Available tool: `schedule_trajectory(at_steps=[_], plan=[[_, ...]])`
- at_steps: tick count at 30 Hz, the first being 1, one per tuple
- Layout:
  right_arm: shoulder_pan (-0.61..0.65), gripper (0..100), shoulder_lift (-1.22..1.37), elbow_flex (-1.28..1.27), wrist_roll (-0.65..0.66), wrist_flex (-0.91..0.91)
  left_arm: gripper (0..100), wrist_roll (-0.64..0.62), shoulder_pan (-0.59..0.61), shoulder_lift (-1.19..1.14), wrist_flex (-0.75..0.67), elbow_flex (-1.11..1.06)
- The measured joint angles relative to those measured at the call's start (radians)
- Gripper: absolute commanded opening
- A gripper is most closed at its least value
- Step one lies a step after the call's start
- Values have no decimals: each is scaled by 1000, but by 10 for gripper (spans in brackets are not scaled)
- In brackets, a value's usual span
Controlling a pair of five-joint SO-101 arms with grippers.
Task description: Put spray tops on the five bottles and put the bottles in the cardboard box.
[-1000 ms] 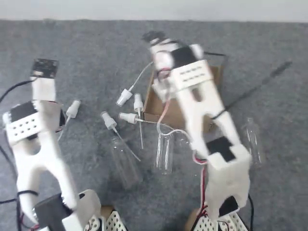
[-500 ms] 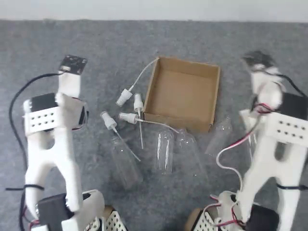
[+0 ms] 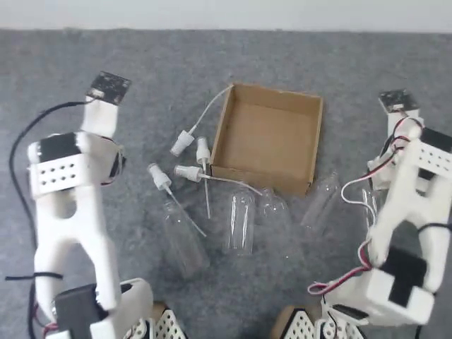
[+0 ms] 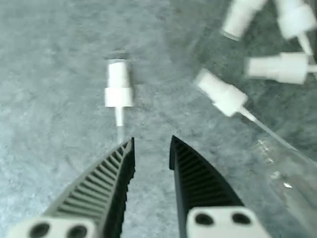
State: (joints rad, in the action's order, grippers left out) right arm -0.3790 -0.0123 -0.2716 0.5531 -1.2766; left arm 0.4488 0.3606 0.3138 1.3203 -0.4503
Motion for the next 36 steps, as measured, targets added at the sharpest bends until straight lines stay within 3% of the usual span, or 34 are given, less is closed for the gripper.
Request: schedule_trajectory(at_steps=[16, 24, 27, 36], plan=[[75, 258, 261, -2, -52, 103, 109, 2, 43, 0, 0, 17], [5, 29, 279, -2, -104, 112, 109, 2, 41, 0, 0, 17], [-34, 8, 279, -2, -98, 123, 109, 2, 43, 0, 0, 17], [-176, 9, 279, 17, 253, 193, 104, -3, 20, 0, 0, -14]])
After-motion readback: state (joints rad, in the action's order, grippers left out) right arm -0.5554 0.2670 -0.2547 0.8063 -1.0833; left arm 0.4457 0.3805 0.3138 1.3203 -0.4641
